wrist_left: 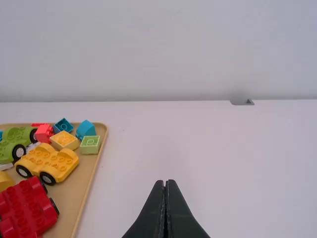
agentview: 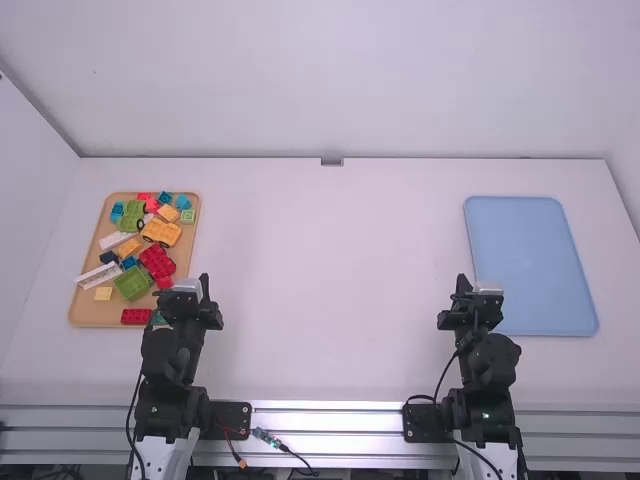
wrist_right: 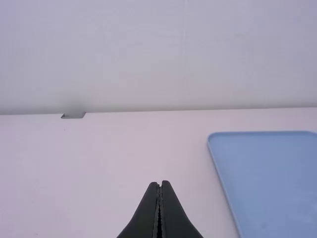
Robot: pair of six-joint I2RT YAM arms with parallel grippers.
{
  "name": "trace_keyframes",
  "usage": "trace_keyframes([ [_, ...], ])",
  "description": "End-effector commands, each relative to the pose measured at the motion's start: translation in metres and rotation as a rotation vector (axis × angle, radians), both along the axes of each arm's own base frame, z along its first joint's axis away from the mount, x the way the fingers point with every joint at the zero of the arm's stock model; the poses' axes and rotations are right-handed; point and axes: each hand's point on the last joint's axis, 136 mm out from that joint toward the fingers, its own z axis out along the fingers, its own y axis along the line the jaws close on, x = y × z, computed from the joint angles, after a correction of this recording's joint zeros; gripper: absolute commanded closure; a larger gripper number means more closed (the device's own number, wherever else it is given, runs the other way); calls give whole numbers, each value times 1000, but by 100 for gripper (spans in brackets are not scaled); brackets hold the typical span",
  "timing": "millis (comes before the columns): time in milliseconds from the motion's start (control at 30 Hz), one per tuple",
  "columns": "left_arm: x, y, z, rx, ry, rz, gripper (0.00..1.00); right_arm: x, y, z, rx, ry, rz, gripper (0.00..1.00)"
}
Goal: Assemble lego blocks to make yellow taxi
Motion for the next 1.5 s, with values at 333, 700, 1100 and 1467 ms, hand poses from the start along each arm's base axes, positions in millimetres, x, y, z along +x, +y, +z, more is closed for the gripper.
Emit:
trace_keyframes([
  [333,-2,-19,2,-36,83,-84,92,0,-3,10,8,42,1,92],
  [700,6,-18,59,-68,-23,-75,79,2,-6,32,7,46,-6,83],
  [1100,21,-18,141,-85,-157,-79,60,9,4,77,9,-44,50,74],
  [1467,50,-20,131,-144,-34,-72,41,18,5,121,-2,-117,57,64],
])
